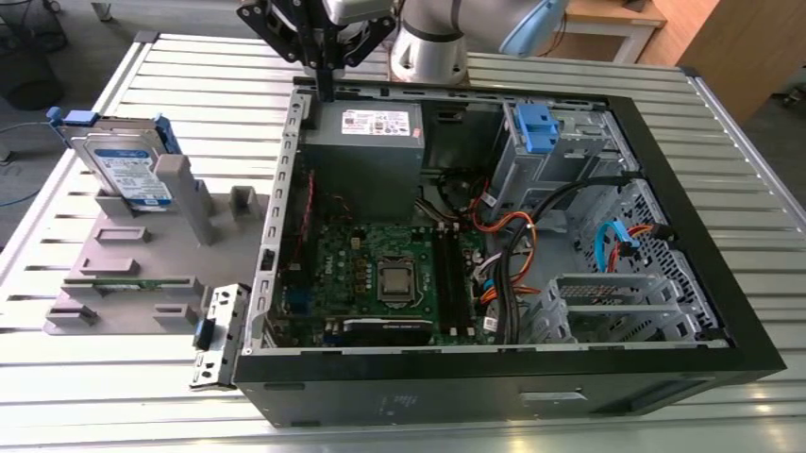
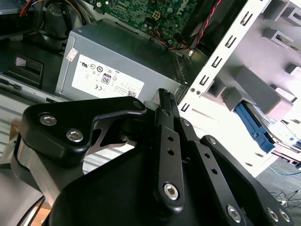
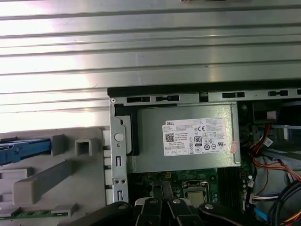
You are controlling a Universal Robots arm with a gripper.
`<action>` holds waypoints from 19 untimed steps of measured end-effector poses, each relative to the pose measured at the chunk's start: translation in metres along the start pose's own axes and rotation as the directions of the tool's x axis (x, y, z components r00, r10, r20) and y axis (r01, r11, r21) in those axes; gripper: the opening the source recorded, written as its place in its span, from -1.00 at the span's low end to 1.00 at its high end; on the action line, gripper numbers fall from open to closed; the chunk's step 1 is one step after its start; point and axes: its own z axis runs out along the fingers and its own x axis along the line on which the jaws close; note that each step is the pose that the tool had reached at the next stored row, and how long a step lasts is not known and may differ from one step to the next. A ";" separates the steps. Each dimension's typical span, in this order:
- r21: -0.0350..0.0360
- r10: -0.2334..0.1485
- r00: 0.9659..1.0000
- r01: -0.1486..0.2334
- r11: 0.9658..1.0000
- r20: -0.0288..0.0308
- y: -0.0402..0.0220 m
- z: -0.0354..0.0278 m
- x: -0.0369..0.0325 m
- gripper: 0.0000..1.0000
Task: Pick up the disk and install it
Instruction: 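Reach for the disk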
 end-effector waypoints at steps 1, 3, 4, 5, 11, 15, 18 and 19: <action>0.000 0.000 1.000 0.000 1.000 0.000 0.0000 0.0000 0.0005 -0.79; 0.000 0.000 1.000 0.000 1.000 0.000 -0.0001 0.0000 0.0010 -0.79; 0.000 0.000 1.000 0.000 1.000 0.000 -0.0001 -0.0001 0.0011 -0.79; 0.000 0.000 1.000 0.000 1.000 0.000 -0.0001 0.0000 0.0013 -0.79; 0.000 0.000 1.000 0.000 1.000 0.000 -0.0002 -0.0001 0.0028 -0.79; 0.000 0.000 1.000 0.000 1.000 0.000 -0.0003 -0.0001 0.0034 -0.79; 0.000 0.000 1.000 0.000 1.000 0.000 -0.0004 -0.0002 0.0045 -0.79; 0.000 0.000 1.000 0.000 1.000 0.000 -0.0004 -0.0001 0.0050 -0.79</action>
